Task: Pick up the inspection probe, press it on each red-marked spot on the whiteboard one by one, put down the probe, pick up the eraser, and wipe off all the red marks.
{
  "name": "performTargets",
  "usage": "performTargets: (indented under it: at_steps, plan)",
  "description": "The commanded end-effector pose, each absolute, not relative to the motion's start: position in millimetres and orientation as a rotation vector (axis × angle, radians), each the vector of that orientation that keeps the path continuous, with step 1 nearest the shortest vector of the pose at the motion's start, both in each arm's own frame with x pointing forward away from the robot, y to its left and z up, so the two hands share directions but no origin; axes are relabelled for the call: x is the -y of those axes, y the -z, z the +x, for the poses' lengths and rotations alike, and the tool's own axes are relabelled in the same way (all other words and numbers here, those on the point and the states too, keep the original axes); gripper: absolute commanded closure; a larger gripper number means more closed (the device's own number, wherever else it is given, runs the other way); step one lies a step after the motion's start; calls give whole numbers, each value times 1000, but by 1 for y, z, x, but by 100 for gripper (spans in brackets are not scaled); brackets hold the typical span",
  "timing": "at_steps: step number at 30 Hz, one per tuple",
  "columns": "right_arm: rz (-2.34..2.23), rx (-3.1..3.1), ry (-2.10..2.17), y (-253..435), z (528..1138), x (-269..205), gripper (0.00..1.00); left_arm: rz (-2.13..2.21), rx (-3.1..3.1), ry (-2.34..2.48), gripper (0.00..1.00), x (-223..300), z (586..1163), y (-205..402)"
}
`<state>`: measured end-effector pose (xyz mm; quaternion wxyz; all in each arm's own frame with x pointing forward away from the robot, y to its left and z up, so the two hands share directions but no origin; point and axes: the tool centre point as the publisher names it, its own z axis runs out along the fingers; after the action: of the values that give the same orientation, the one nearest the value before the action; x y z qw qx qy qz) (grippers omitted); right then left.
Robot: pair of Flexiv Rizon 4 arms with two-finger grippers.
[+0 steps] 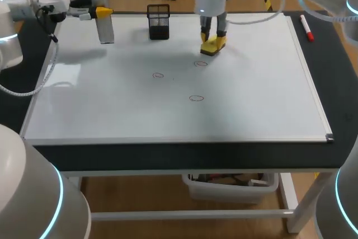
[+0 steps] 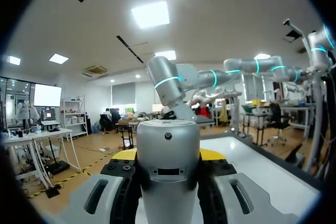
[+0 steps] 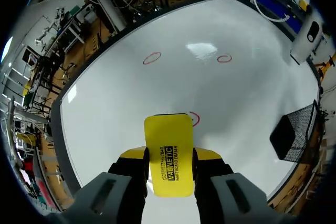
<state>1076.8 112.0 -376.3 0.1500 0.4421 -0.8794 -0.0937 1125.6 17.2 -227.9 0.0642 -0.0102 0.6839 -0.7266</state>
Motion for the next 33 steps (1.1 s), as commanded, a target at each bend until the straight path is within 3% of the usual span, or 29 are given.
performTargets:
  at_steps: [1,13,33]
  plan:
    - [1410,2628,-177,367,1054,-129,100,-27,-2066,2197,100,-18,1127,227]
    - [1579,2606,-317,375,1026,-179,100,-27,-2066,2197,100,-18,1127,227]
    - [1784,2530,-139,378,1016,-235,100,-27,-2066,2197,100,-18,1127,227]
